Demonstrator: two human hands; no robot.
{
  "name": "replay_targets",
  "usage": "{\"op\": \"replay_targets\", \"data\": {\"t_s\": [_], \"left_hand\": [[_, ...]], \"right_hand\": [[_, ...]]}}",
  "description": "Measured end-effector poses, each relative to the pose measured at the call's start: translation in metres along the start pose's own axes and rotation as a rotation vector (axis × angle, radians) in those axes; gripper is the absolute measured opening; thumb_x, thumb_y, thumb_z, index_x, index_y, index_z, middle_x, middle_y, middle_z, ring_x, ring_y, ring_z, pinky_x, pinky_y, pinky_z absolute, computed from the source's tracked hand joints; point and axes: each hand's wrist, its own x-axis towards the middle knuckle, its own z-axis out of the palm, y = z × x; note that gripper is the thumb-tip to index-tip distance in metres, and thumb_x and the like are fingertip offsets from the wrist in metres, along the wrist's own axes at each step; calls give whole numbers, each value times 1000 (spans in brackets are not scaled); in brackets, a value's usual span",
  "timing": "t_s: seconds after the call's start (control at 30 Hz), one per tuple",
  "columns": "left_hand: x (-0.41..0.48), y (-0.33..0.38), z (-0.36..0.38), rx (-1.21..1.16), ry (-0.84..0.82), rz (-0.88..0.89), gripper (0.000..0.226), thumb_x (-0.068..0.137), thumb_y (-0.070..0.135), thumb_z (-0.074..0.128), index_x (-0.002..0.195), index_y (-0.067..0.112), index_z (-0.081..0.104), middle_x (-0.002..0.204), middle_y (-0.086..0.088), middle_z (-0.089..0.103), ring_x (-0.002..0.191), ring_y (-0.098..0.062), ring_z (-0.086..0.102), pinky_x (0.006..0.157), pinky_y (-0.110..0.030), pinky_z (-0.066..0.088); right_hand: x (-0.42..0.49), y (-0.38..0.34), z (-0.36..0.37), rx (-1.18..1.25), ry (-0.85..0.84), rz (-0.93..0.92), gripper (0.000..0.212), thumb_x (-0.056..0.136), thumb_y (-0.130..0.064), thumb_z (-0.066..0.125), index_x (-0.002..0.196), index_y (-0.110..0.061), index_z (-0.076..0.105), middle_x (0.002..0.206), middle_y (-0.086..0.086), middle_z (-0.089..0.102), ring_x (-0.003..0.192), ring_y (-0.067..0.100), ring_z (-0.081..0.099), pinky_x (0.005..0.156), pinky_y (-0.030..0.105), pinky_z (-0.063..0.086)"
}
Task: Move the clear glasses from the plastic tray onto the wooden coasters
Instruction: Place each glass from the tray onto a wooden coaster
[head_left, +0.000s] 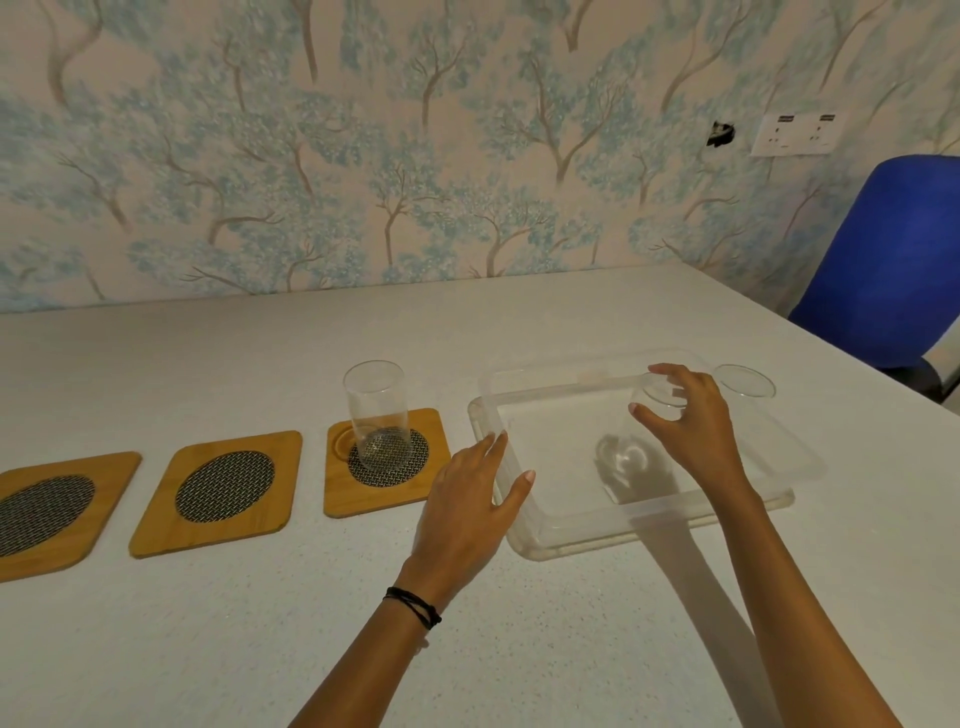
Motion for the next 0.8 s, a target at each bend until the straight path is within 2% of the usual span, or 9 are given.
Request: {"op": "replay_targets", "data": {"t_s": [0.27, 0.43, 0.5, 0.63, 0.8], "left_hand": [[-9, -2, -6, 28, -3, 37, 70, 87, 72, 21, 142, 30, 29, 148, 4, 39, 133, -12, 35, 112, -35, 31], [-16, -16, -20, 48, -8, 28, 67, 87, 71, 23, 141, 33, 30, 150, 4, 36, 137, -13, 31, 113, -36, 26], [-20, -22, -29, 53, 2, 15, 66, 87, 71, 23, 141, 33, 31, 150, 4, 37, 137, -14, 31, 113, -39, 29], [-29, -38, -52, 33, 27, -6, 63, 87, 68, 28, 135, 29, 42, 143, 0, 45, 128, -17, 43, 104, -43, 42], [-41, -64, -81, 107, 75, -25, 59, 89, 63, 31, 132, 26, 46, 141, 1, 48, 128, -15, 42, 105, -38, 41]], "right_hand": [[-9, -19, -1, 36, 46, -46, 47, 76, -24, 75, 119, -19, 57, 125, 12, 53, 105, 26, 56, 88, 39, 48], [-14, -43, 0, 57, 76, -115, 47, 75, -25, 75, 118, -21, 58, 122, 12, 55, 101, 21, 56, 86, 33, 47], [-16, -55, 1, 71, 82, -139, 47, 74, -25, 76, 118, -23, 59, 120, 11, 55, 100, 20, 55, 86, 33, 47], [-23, -80, 7, 107, 71, -177, 47, 74, -27, 76, 118, -26, 59, 120, 9, 55, 100, 18, 56, 86, 29, 45], [-33, -112, 21, 148, 14, -219, 49, 73, -28, 77, 117, -27, 59, 119, 7, 57, 100, 20, 58, 85, 28, 47]]}}
